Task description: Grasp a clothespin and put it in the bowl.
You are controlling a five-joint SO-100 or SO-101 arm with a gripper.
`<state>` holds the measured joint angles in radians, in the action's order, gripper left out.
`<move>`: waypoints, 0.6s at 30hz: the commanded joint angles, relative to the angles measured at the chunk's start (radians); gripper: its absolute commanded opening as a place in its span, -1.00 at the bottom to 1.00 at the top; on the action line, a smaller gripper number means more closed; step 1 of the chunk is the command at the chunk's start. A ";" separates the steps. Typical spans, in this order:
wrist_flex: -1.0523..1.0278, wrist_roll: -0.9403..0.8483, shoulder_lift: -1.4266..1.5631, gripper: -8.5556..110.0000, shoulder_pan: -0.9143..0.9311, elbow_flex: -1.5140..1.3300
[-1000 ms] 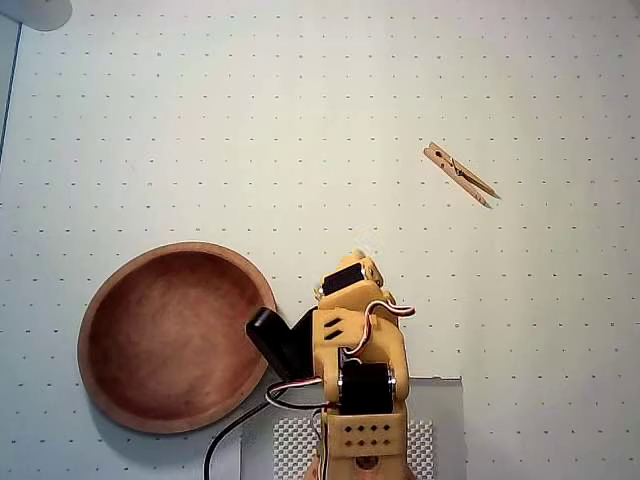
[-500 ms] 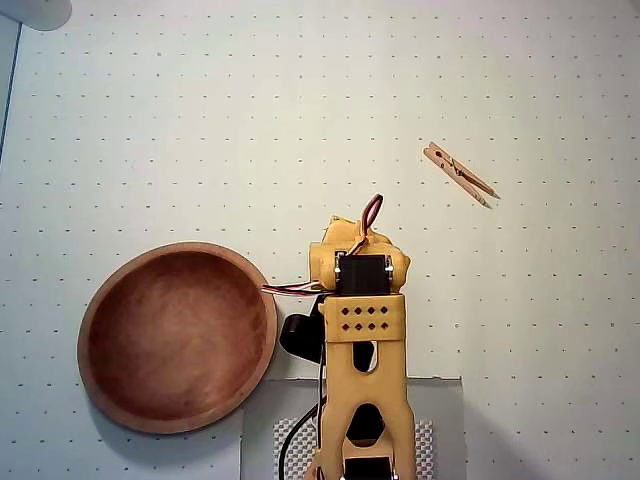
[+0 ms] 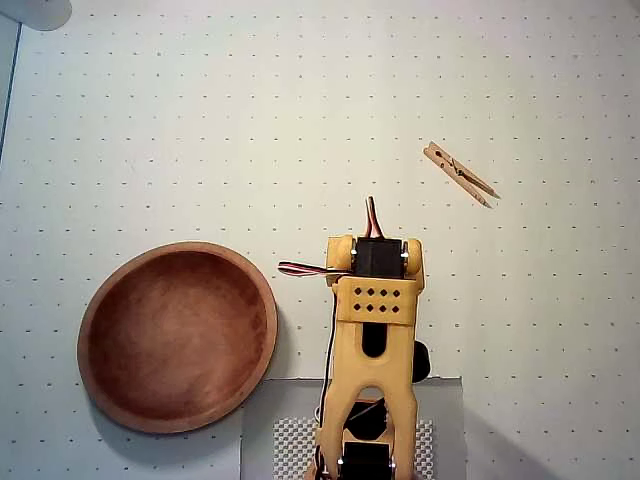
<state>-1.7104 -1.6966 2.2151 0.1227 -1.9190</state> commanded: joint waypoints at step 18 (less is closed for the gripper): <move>-0.018 -0.103 -0.552 -0.90 0.183 0.537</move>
<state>-1.7104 -1.7763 1.7257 0.2991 -1.5509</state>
